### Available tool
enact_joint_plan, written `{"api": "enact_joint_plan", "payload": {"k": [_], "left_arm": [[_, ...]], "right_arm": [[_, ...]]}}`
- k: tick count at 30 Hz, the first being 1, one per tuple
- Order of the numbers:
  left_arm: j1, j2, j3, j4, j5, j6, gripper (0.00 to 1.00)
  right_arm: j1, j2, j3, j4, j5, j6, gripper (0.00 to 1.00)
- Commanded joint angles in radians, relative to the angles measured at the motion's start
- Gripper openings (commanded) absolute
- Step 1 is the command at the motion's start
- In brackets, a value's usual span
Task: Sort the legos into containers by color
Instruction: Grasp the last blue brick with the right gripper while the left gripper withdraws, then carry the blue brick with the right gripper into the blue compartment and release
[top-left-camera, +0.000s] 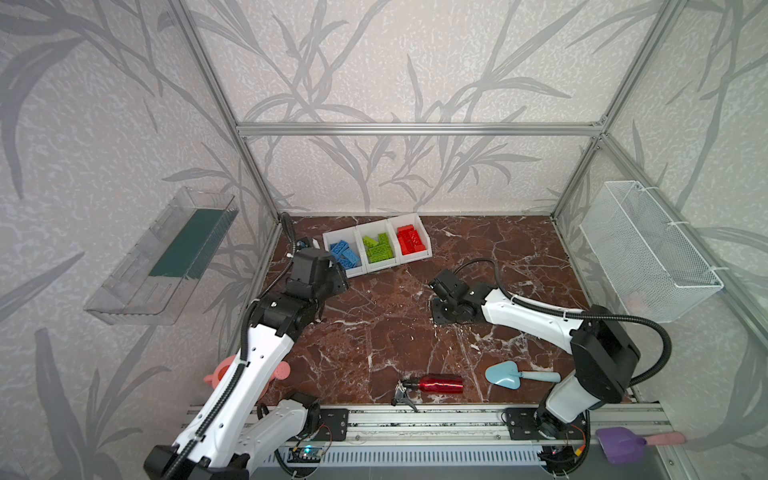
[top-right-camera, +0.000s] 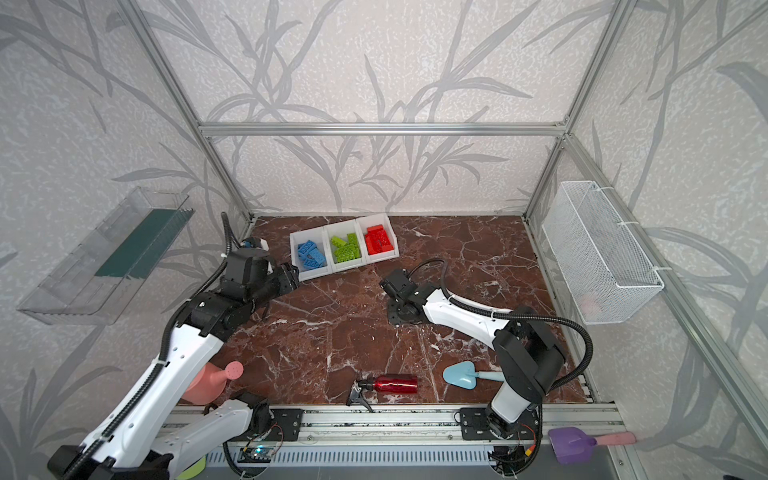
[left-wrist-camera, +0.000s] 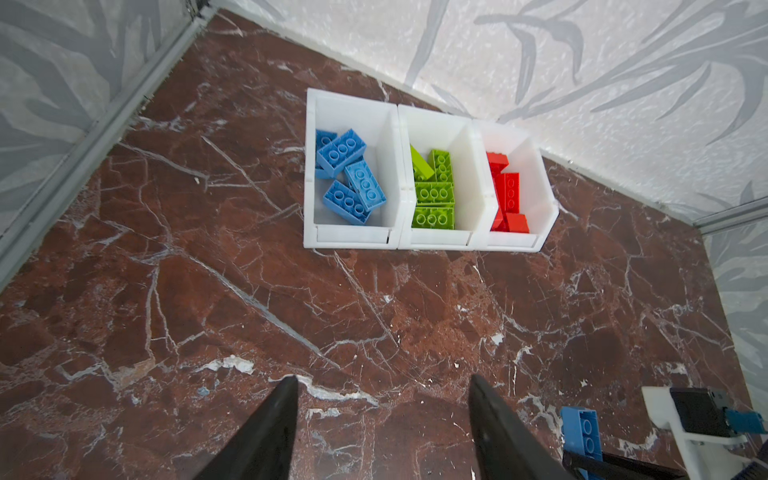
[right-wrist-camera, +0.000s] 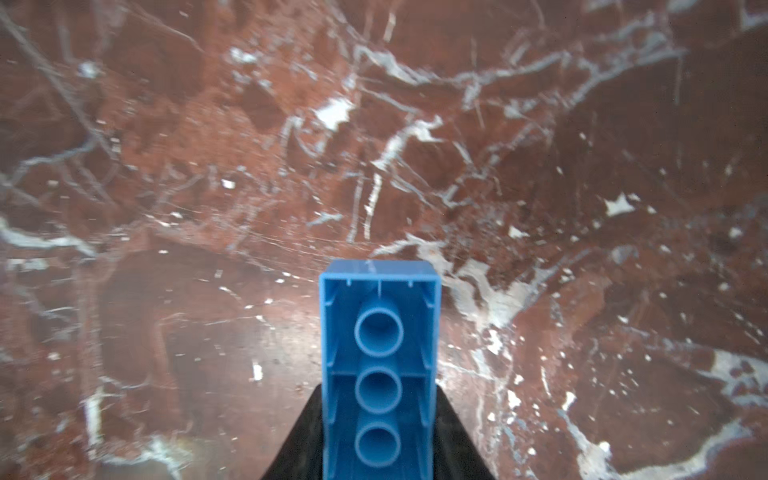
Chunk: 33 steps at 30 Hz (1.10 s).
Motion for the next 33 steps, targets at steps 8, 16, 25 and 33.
{"api": "enact_joint_plan", "payload": {"k": [8,16,25,33], "left_arm": [[0.010,-0.163,-0.090,-0.075,-0.071,0.038,0.80],[0.012,-0.260,-0.149,-0.134,-0.107,0.045,0.99],[0.014,-0.289,-0.192,-0.114,-0.098,0.053,0.99],[0.010,-0.300,-0.197,-0.117,-0.081,0.047,0.99]], "right_arm": [[0.005,0.249,0.386,0.032,-0.306,-0.158,0.13],[-0.003,0.502,0.732,-0.001,-0.407,-0.153,0.13],[-0.001,0.831,1.246,-0.091,-0.485,-0.095,0.13],[-0.005,1.060,1.615,-0.080,-0.514,0.046,0.15]]}}
